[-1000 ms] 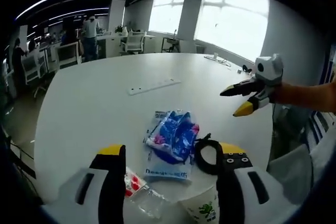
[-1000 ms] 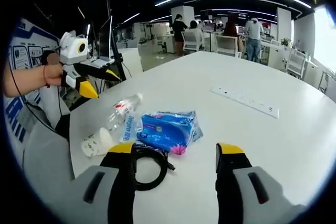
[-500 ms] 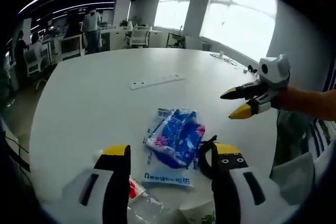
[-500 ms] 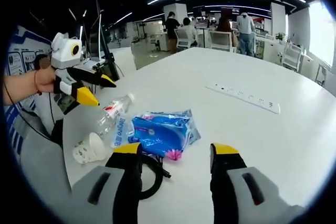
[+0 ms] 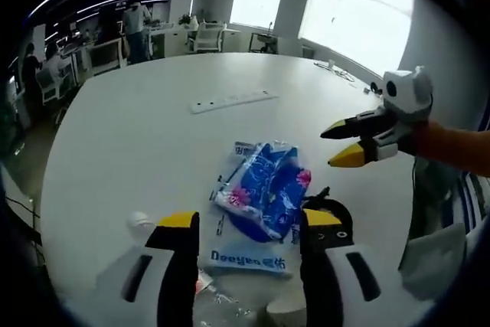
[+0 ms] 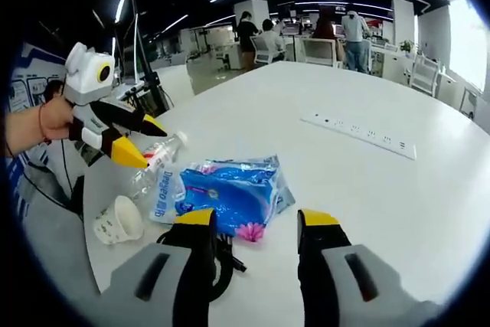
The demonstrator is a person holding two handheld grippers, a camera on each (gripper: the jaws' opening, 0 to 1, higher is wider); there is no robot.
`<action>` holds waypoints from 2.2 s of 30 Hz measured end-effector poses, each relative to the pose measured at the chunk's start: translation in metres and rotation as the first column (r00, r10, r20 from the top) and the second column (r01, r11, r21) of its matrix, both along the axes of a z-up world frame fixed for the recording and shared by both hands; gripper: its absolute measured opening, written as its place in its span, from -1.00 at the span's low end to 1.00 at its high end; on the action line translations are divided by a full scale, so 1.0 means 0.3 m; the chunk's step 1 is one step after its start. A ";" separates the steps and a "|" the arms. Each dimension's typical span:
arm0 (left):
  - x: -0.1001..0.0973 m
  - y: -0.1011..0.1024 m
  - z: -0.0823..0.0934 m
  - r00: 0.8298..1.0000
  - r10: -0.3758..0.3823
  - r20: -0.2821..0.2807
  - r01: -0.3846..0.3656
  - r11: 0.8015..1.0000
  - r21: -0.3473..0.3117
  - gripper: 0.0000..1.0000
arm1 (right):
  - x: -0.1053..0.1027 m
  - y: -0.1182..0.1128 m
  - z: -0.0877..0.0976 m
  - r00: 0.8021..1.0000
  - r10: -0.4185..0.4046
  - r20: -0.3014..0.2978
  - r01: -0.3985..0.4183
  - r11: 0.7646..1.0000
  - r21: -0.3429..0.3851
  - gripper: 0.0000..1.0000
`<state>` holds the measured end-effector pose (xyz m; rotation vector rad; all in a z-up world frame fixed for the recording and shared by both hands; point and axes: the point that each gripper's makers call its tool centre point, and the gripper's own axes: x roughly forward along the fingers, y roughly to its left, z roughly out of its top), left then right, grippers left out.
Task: Arrange the tabletop items into an orderly group along one side of the table until the central work area is clear of visible clutter.
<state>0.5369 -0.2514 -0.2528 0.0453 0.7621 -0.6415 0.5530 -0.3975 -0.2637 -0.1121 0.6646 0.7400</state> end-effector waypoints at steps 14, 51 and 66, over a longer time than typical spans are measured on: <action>0.008 -0.045 -0.095 0.998 -0.009 -0.064 0.011 0.999 0.035 -0.30 | 0.027 0.011 -0.085 0.999 -0.020 -0.041 0.019 1.000 -0.013 -0.38; -0.025 -0.100 -0.193 0.984 -0.001 -0.175 0.006 1.000 0.028 -1.00 | 0.049 -0.003 -0.155 0.993 -0.069 -0.092 0.070 0.998 0.007 -1.00; -0.024 -0.116 -0.134 0.988 -0.011 -0.154 0.012 1.000 0.007 -1.00 | 0.035 -0.027 -0.090 0.994 -0.083 -0.074 0.085 0.996 0.033 -1.00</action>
